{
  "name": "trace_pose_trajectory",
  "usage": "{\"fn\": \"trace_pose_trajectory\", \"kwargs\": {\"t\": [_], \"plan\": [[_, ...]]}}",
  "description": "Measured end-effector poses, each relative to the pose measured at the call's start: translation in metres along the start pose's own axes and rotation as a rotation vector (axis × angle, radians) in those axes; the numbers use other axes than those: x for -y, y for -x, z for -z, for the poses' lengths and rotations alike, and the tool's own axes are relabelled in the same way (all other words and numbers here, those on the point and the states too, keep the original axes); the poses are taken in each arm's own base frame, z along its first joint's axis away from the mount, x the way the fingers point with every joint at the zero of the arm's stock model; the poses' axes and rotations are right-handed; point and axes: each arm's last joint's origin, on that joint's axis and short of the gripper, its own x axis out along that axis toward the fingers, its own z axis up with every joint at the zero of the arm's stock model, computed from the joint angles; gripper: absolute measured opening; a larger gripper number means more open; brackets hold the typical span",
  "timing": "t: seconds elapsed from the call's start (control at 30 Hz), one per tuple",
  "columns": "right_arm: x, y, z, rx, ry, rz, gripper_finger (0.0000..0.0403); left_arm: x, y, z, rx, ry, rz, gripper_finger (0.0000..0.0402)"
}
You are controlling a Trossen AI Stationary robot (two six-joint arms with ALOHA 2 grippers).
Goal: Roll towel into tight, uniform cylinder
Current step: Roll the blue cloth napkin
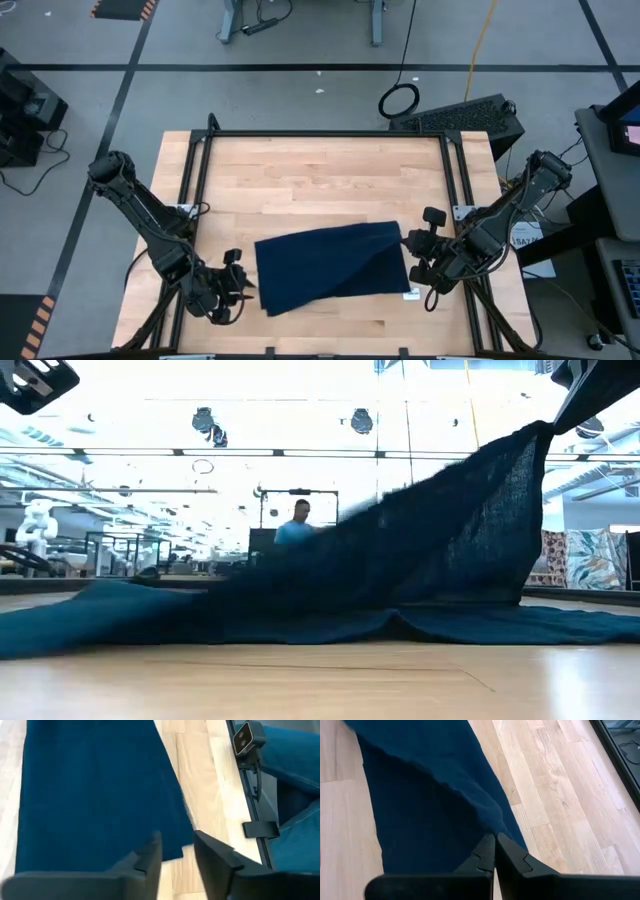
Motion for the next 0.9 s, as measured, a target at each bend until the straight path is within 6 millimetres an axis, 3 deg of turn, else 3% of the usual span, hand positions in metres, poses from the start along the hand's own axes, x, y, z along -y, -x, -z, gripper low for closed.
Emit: {"fn": "trace_pose_trajectory", "kwargs": {"t": [0.17,0.33,0.5,0.63,0.77,0.9], "plan": [[0.000,0.000,0.000,0.000,0.000,0.000,0.0000,0.000,0.000,0.000,0.007,0.000,-0.009,0.0182],[0.000,0.000,0.000,0.001,-0.002,-0.001,0.0000,0.001,-0.009,0.002,0.022,-0.010,-0.055,0.0193],[0.000,0.000,0.000,0.001,0.003,-0.001,0.0000,0.020,-0.045,0.006,0.053,-0.117,-0.029,0.0191],[0.000,0.000,0.000,0.000,0.021,0.000,0.0000,0.038,-0.075,0.014,0.100,-0.227,0.036,0.0167],[0.000,0.000,0.000,0.000,0.022,0.000,0.0000,0.037,-0.100,0.025,0.045,-0.235,0.021,0.0142],[0.000,0.000,0.000,0.000,0.020,0.000,0.0000,0.035,-0.113,0.032,-0.002,-0.229,0.021,0.0135]]}}
